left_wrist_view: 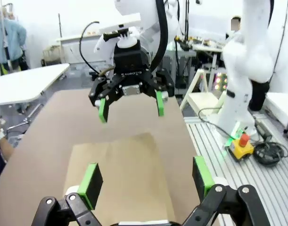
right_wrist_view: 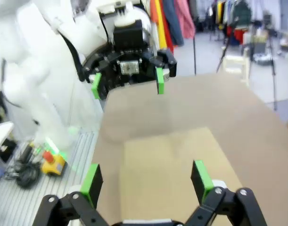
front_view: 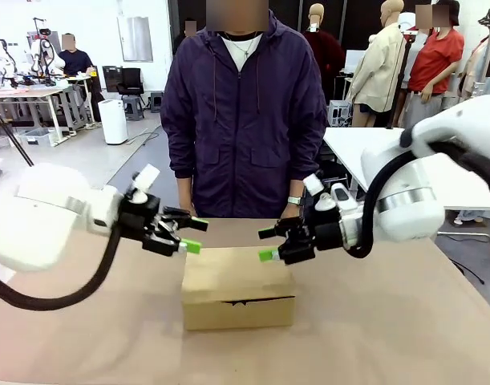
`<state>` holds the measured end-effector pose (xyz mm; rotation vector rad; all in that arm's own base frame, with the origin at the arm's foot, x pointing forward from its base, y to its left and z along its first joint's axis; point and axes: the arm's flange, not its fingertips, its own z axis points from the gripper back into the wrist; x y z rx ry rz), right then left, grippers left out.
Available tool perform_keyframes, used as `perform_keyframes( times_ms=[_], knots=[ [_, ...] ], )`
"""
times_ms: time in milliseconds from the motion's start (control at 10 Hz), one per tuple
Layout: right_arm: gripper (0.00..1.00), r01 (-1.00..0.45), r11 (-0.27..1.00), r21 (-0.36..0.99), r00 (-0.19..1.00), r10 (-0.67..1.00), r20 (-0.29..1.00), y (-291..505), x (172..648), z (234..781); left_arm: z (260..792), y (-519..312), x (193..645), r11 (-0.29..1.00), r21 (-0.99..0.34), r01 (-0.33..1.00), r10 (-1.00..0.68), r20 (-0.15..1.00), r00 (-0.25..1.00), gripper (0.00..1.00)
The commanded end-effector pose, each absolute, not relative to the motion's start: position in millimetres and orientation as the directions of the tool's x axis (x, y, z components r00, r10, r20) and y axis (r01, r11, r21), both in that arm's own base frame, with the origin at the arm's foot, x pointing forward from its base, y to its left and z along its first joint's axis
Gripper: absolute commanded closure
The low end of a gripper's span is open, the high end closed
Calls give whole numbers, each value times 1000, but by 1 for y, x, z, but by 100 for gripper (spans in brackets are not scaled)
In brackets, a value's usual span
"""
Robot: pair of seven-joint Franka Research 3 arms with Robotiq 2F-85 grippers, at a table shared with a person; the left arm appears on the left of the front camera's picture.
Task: Pack the items into the box.
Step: Close the Mailer Box.
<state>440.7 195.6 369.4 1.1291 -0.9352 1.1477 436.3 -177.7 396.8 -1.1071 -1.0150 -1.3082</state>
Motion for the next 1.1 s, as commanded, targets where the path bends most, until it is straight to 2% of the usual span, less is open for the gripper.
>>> perform_keyframes(
  times_ms=[0, 100, 300, 400, 500, 600, 800, 1000],
  knots=[
    [0, -947, 47, 319, 322, 126, 938, 162, 432, 394, 405, -149, 419, -4, -81, 997, -164, 983, 79, 0],
    [0, -903, 73, 423, 430, 124, 894, 142, 427, 403, 409, -127, 410, 10, -142, 990, -136, 981, 142, 0],
    [0, -730, 110, 674, 683, 90, 725, 88, 411, 410, 400, -68, 383, 58, -400, 915, -105, 909, 404, 0],
    [0, -650, 144, 746, 757, 34, 653, 60, 401, 411, 391, -38, 372, 21, -500, 866, -56, 864, 500, 0],
    [0, -578, 104, 809, 814, -3, 581, 36, 389, 411, 381, -10, 366, 88, -578, 811, 5, 815, 580, 0],
    [0, -504, 152, 850, 858, -28, 513, 15, 379, 408, 368, 19, 363, 137, -665, 734, 43, 744, 667, 0],
    [0, -348, 166, 923, 931, -58, 361, -30, 351, 390, 335, 65, 369, 227, -808, 543, 52, 567, 822, 0],
    [0, -266, 206, 942, 947, -125, 295, -58, 333, 369, 319, 83, 374, 215, -838, 501, 168, 537, 827, 0]
  ],
)
